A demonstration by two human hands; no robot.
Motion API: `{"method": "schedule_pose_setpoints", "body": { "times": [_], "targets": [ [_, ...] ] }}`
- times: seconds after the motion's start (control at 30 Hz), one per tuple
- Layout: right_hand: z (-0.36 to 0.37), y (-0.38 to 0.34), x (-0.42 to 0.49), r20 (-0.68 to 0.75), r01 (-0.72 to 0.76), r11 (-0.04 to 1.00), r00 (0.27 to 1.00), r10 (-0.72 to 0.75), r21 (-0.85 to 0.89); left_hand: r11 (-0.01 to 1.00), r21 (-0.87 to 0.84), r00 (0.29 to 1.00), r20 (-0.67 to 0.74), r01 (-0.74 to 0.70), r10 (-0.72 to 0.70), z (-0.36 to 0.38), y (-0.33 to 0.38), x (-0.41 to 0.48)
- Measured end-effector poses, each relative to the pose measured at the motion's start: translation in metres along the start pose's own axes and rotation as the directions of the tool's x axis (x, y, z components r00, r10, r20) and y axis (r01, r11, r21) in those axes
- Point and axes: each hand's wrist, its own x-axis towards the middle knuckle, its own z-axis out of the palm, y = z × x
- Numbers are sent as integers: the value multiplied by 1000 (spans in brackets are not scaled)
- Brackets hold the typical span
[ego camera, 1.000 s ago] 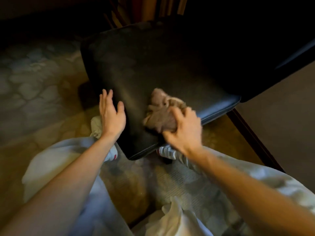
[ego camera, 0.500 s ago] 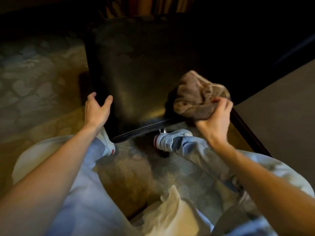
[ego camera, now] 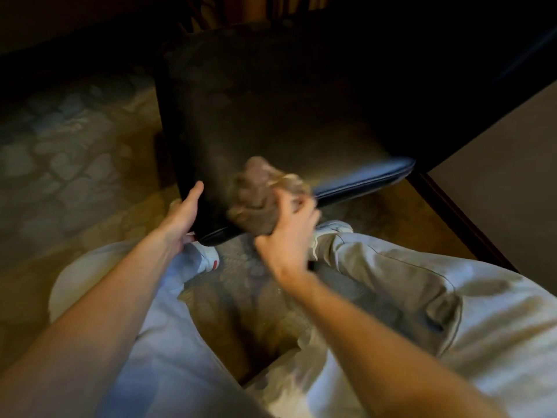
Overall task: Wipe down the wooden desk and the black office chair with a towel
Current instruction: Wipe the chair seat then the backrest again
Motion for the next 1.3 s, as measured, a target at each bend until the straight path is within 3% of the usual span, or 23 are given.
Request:
{"method": "schedule_pose_setpoints", "body": {
  "times": [0.07, 0.17, 0.23, 0.3, 0.4, 0.53, 0.6, 0.73, 0.9, 0.97, 1.03, 1.13, 1.23, 1.3],
  "targets": [
    [25, -18, -25, 159, 95, 989, 981, -112, 111, 999, 26, 999, 12, -32, 32, 0, 1, 0],
    [22, -27, -28, 276, 59, 950, 950, -147, 306, 996, 74, 998, 11, -55, 55, -5, 7, 0],
    [-4, -16, -17, 163, 26, 935, 983, -89, 354, 996, 67, 998, -4, -62, 62, -6, 13, -3],
    [-36, 8, -1, -39, 14, 937, 999, 0, 348, 991, 85, 993, -53, -102, 106, -8, 12, 0],
    [-87, 49, 26, -296, -40, 939, 944, 147, 341, 983, 126, 984, -105, -131, 145, -5, 9, -3],
    [-142, 98, 60, -330, -219, 914, 883, 335, 342, 978, 154, 976, -150, -137, 160, -3, 4, 1],
    [-157, 119, 74, -267, -297, 868, 868, 419, 398, 979, 153, 975, -154, -138, 162, -2, 3, -1],
    [-157, 134, 93, -83, -355, 822, 898, 433, 444, 981, 147, 982, -124, -124, 143, -3, 4, 3],
    [-118, 109, 81, -130, -383, 736, 836, 534, 559, 982, 158, 989, -85, -104, 118, -4, 7, 7],
    [-88, 87, 62, -65, -418, 658, 813, 578, 627, 983, 160, 991, -85, -91, 106, -7, 8, 8],
    [-50, 58, 37, 44, -425, 604, 840, 541, 675, 981, 178, 993, -66, -80, 93, -9, 6, 9],
    [-5, 18, 2, 219, -437, 617, 891, 399, 655, 977, 197, 992, -79, -84, 101, -5, 2, 7],
    [2, 13, -11, 486, -545, 591, 829, 277, 595, 974, 217, 990, -114, -62, 88, -5, 1, 3],
    [-13, 26, -8, 357, -466, 650, 883, 304, 600, 976, 204, 990, -99, -76, 98, -7, 2, 1]
  ]
}}
